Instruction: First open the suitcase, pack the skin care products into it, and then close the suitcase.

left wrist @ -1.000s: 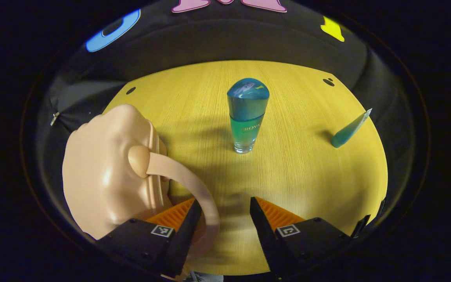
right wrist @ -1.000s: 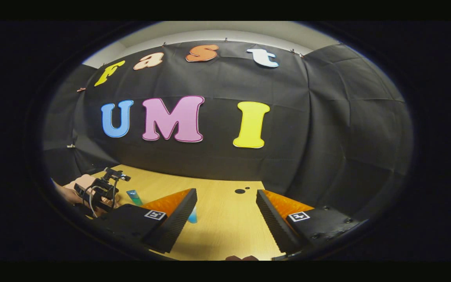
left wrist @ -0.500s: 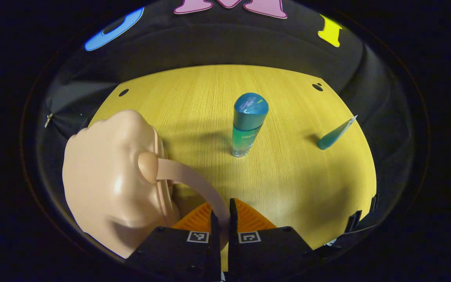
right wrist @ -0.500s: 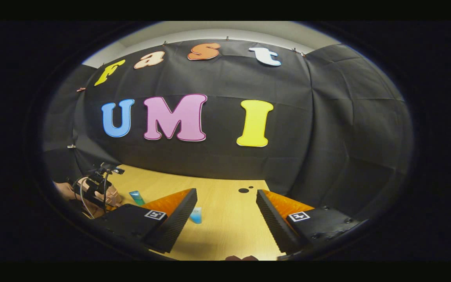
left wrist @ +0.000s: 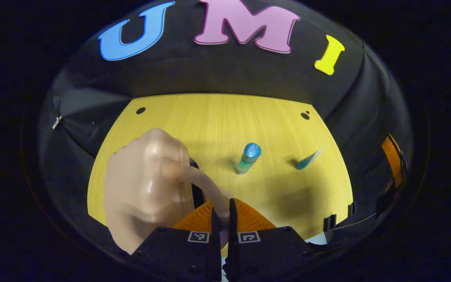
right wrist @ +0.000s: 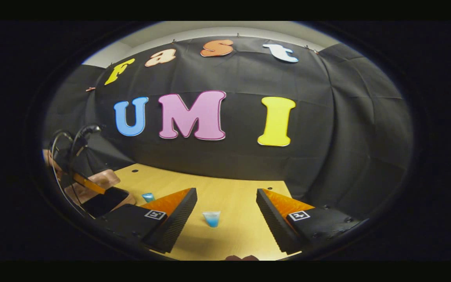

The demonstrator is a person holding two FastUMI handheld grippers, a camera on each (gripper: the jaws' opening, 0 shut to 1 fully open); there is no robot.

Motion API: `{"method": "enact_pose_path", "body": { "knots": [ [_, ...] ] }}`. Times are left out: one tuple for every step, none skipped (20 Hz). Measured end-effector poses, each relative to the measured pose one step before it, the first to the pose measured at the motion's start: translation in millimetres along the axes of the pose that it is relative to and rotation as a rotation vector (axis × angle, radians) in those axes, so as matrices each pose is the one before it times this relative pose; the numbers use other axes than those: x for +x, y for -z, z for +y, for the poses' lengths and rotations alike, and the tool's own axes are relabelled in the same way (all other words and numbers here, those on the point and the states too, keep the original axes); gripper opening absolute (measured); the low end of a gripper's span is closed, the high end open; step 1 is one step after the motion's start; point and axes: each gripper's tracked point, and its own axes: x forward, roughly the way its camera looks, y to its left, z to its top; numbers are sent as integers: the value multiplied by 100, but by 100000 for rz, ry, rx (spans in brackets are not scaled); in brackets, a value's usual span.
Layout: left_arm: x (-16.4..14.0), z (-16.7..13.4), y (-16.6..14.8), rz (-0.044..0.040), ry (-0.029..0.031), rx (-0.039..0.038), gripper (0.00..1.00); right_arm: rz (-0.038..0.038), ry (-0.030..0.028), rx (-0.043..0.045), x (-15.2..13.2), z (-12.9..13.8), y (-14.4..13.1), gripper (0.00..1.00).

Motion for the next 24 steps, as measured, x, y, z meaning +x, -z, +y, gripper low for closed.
{"method": "enact_pose_path", "body": {
  "knots": [
    [-1851,1986,-1162,-3532,-2345,-2417,12,-302,-2604,-702,522,740,-153,97],
    [-1509,1933,-1212,-3987,-2425,-1795,12,-338,-2043,-1232,398,682,-148,97],
    [-1590,2084,-888,-2725,-2680,-509,11,296,-1275,-1480,417,502,-62,97],
    [-1173,2219,-802,-3147,-2623,1086,12,382,-412,-560,256,368,-70,96],
    [-898,2580,-919,-2719,-2885,1668,11,-655,537,594,122,392,-367,97],
    [-453,2533,-771,-2200,-2202,1598,11,-976,1105,1025,58,454,-499,98],
    [-383,2402,-404,-2163,-2469,221,10,-740,1878,693,-13,554,-337,97],
    [-45,2583,-443,-1365,-1716,-498,11,-462,2362,230,-116,551,-339,97],
    [11,2684,166,-1516,-1304,-1464,10,-107,2469,93,-322,676,-376,97],
    [60,2704,-582,-1604,-27,-1100,10,-1069,2288,186,-387,828,-483,97],
    [259,2715,291,-1508,342,-497,10,-2080,2075,-195,-330,800,-574,97],
    [524,2958,278,-943,-401,-156,10,198,1193,-188,-205,1111,-98,96],
    [847,2824,698,-212,-981,-162,5,1957,908,-28,-172,1064,263,96],
    [1065,2911,777,671,-1434,-1091,9,1495,942,1103,-341,1028,19,96],
    [1339,2896,1083,1094,-1117,-2112,9,136,795,1117,-250,838,-313,97],
    [1806,2718,1022,1288,-232,-2945,9,55,1336,660,-318,868,-357,93],
    [1841,2468,1557,1409,453,-3608,8,248,1627,-475,-325,715,-174,96],
    [1915,2512,1414,2441,517,-4300,8,552,1799,-724,-223,600,-191,93],
    [1857,2139,1639,3386,264,-5072,8,1046,1176,-901,-302,494,-19,96],
    [1780,1719,1305,3970,994,-6230,8,810,892,-721,-264,531,-53,96],
    [1627,1130,1219,3572,1731,-7117,8,1457,403,-744,-247,579,54,93],
    [1491,895,729,2145,1544,-5509,8,1502,329,-330,-180,432,66,96],
    [1741,1068,810,819,812,-3077,8,1234,782,-7,-133,220,31,97],
    [1145,598,761,863,217,-534,8,1302,831,-25,-87,111,-38,96]
  ]
}}
